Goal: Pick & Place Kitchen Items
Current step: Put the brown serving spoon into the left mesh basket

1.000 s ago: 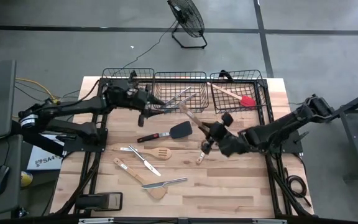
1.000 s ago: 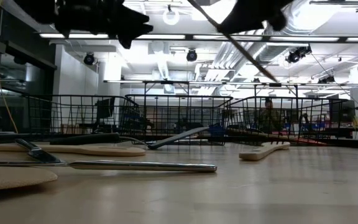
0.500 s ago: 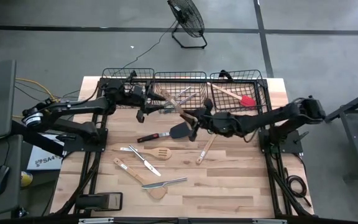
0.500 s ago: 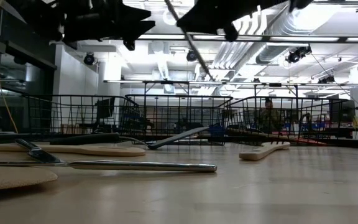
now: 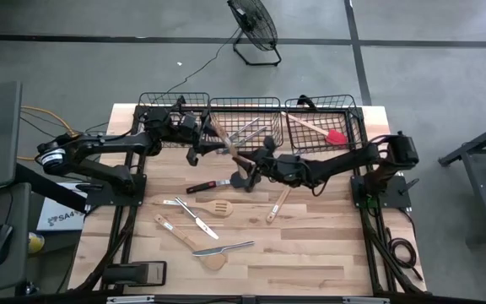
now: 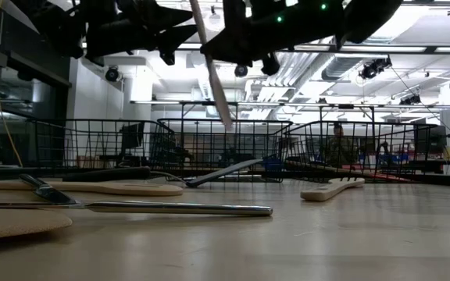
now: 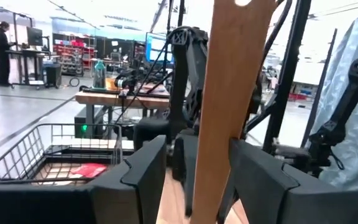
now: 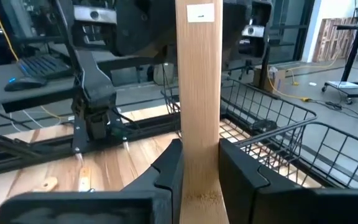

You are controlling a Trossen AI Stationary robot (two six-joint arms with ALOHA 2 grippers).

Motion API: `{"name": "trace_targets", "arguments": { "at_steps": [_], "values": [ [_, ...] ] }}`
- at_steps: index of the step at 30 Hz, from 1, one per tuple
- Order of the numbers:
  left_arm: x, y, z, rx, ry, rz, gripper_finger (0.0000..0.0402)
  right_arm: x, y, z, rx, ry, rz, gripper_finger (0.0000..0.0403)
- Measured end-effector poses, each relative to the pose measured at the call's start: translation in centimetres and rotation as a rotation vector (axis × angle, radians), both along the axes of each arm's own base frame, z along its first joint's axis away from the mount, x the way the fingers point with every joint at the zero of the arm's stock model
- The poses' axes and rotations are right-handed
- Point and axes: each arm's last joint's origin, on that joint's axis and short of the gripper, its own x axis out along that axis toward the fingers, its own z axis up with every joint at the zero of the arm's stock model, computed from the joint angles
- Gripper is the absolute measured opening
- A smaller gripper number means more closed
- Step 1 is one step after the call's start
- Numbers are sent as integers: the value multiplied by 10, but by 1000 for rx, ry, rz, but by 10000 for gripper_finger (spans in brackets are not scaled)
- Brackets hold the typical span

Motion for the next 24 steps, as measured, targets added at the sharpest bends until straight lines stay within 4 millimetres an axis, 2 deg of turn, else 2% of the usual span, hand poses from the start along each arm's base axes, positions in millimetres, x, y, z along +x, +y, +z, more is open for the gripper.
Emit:
{"name": "trace_targets", "arguments": {
  "at_steps": [10, 24],
  "values": [
    [0, -2, 0, 11, 6, -67, 173, 2, -6, -4, -5, 1, -11, 69],
    [0, -1, 1, 0, -5, -13, 173, 3, -7, -3, 9, -32, 24, 69]
  ]
}}
